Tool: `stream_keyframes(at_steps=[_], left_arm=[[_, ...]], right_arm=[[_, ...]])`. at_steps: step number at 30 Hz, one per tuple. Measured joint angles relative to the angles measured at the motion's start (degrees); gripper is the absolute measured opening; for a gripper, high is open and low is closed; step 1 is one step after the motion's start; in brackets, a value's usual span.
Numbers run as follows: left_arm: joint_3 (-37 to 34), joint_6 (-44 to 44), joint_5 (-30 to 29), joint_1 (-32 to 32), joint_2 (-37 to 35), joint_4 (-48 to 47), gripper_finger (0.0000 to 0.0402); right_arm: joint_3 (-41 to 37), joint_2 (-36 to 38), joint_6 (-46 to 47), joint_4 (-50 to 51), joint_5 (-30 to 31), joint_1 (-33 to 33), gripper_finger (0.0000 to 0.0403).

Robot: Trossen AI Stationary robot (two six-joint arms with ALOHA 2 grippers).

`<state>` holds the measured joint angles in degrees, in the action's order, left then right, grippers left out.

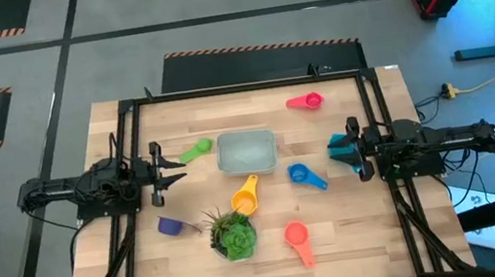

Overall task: Nest measuring cups in basket
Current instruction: Stack the yellow measuring cup on top of the the light blue measuring cup

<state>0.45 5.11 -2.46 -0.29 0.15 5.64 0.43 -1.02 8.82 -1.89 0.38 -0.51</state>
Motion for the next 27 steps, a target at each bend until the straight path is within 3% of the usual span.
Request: stream_keyframes(at_steps=[8, 19, 27], left_arm=[[0.0, 0.01, 0.0, 0.02, -0.01, 0.01, 0.011], [0.0, -0.01, 0.0, 0.02, 0.01, 0.01, 0.011], [0.0, 0.01, 0.0, 0.01, 0.01, 0.01, 0.011]], right_arm=[[0.0, 0.02, 0.14, 0.0, 0.04, 0.0, 0.0253], [0.0, 0.0, -0.03, -7.81, 0.13, 0.0, 0.0252], [3.47, -3.04, -0.1, -7.98, 0.12, 0.0, 0.0252]])
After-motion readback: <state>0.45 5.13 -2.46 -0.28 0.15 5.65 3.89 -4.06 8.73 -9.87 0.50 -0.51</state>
